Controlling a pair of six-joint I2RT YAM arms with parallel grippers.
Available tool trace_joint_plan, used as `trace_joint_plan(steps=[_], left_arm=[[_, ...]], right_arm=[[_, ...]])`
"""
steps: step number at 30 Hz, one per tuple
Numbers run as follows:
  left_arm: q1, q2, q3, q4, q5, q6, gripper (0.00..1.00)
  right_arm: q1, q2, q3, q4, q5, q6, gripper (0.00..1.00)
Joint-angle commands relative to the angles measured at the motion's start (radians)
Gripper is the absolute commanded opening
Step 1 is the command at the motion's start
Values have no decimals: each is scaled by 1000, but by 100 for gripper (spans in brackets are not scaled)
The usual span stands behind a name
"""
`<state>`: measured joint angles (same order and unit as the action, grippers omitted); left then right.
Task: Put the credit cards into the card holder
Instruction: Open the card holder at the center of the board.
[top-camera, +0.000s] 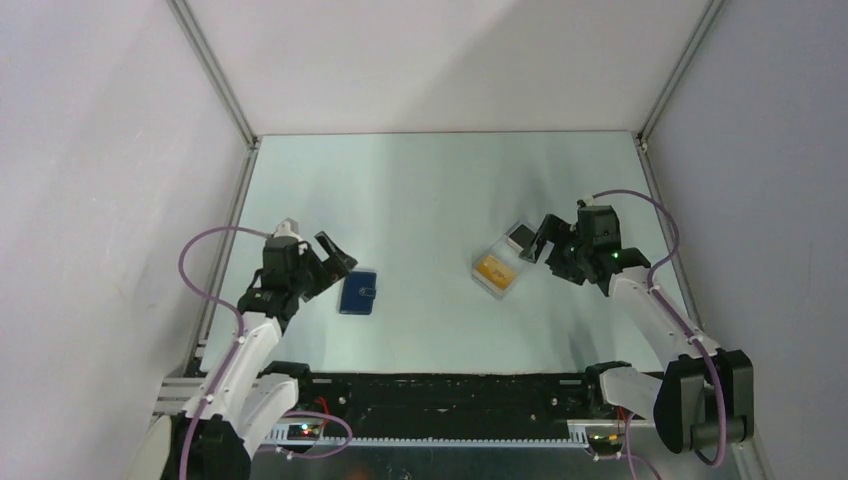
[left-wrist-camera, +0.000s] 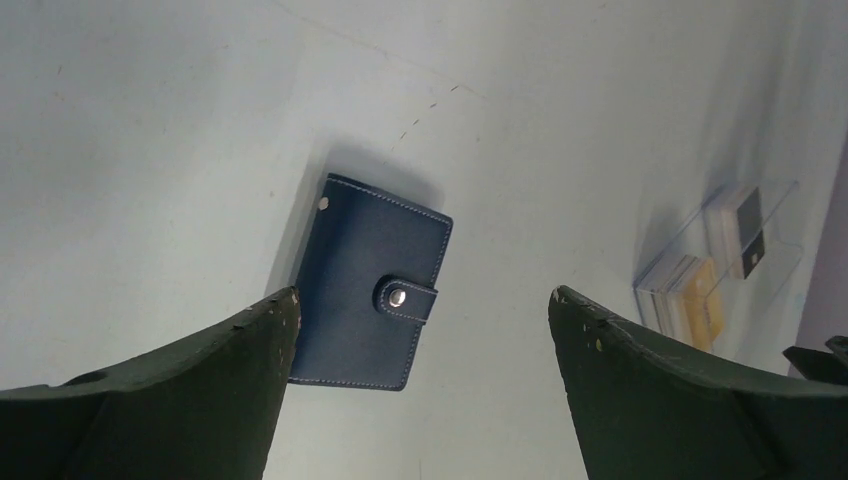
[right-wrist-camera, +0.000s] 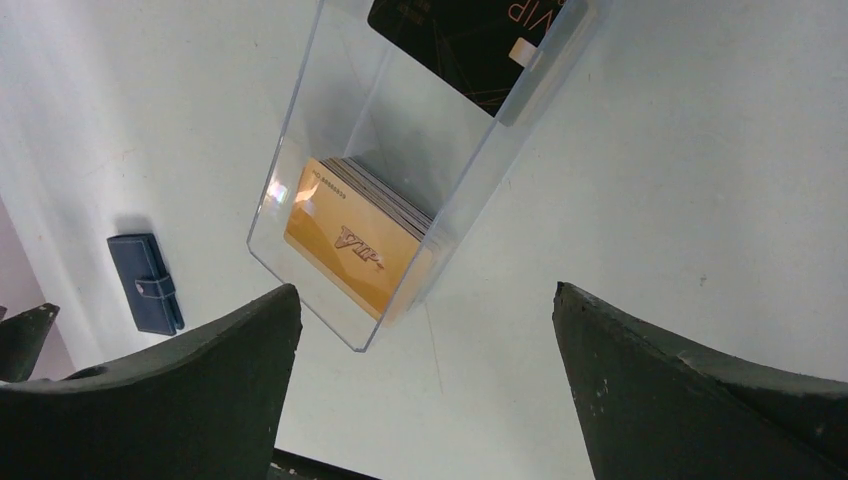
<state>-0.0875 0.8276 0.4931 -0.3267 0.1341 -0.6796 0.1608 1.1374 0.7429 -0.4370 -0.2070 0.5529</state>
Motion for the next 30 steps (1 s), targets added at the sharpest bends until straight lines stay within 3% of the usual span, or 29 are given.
trace_joint_plan(steps=[1,8,14,17,22,25,30], left_arm=[[18,73,72,-68,-34,31,98],[23,212,151,-216,-129,56,98],[39,428,184,-224,-52,67,100],[39,512,216,-216,-29,96,90],[38,619,249,-196,19,124,83],[24,664,256,-178,70,120,74],[-71,696,259,-150,109,64,64]], right_arm=[[24,-29,48,9,23,-3,100],[66,0,99,-25,-32,-16,100],[189,37,142,-60,-36,-24,96],[239,63,174,-72,-39,-24,94],[344,101,229,-83,-42,-18,90],[412,131,273,-81,-51,-11,86],[490,203,313,-61,-71,6,80]])
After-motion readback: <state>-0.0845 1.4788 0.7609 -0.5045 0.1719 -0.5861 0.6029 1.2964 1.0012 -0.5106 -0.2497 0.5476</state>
